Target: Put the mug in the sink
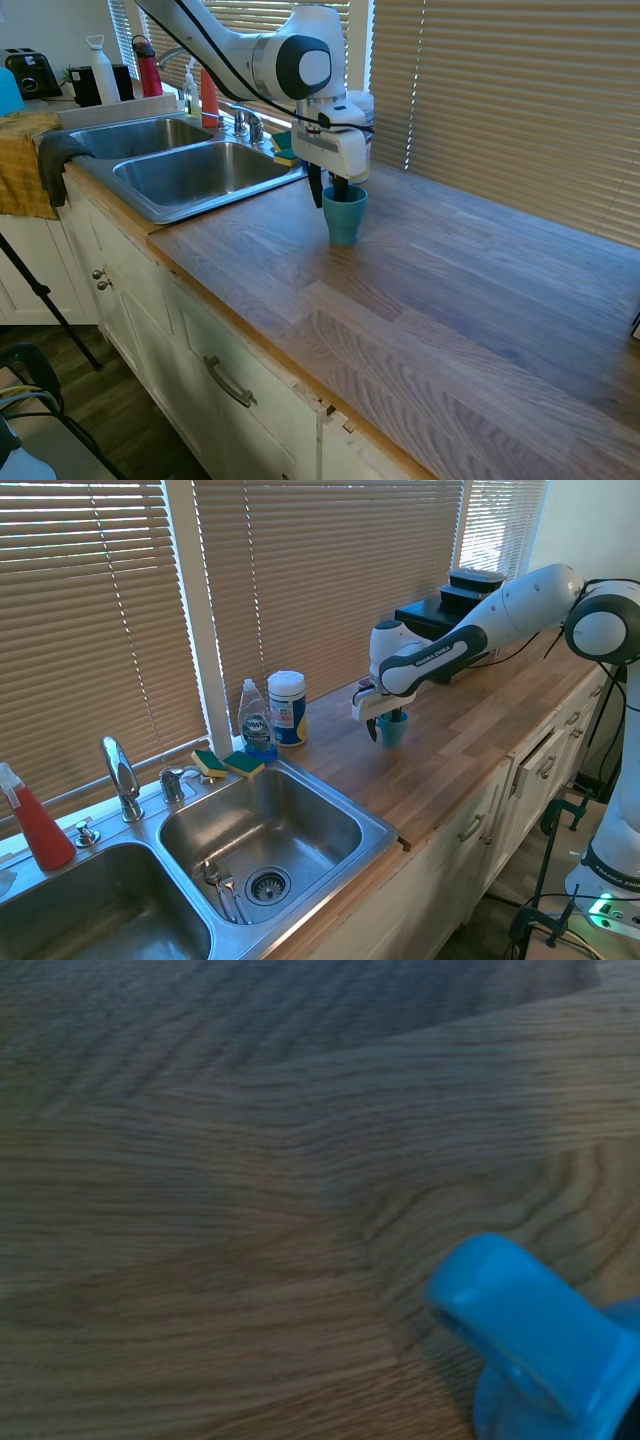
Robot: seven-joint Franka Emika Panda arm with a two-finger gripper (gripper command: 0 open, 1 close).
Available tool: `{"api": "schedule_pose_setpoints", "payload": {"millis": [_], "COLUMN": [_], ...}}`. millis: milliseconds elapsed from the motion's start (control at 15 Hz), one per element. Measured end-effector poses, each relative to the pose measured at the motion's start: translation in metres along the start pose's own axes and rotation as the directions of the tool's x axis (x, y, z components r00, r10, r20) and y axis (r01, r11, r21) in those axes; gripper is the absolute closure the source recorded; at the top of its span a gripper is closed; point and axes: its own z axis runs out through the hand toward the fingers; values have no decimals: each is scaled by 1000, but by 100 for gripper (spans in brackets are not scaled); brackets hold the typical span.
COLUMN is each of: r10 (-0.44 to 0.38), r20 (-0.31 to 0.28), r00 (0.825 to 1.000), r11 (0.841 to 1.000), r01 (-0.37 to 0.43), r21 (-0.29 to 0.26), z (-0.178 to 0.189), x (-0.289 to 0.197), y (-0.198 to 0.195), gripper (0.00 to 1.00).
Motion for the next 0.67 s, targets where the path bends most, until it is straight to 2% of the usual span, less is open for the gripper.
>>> {"api": "schedule_pose_setpoints", "payload": {"millis": [667], "r10": [6], "r20": [0], "r00": [1000], "r11": [1000], "r01": [-6], "r21": [-1], "z": [0], "x": [3], "y": [1], "gripper": [100]}}
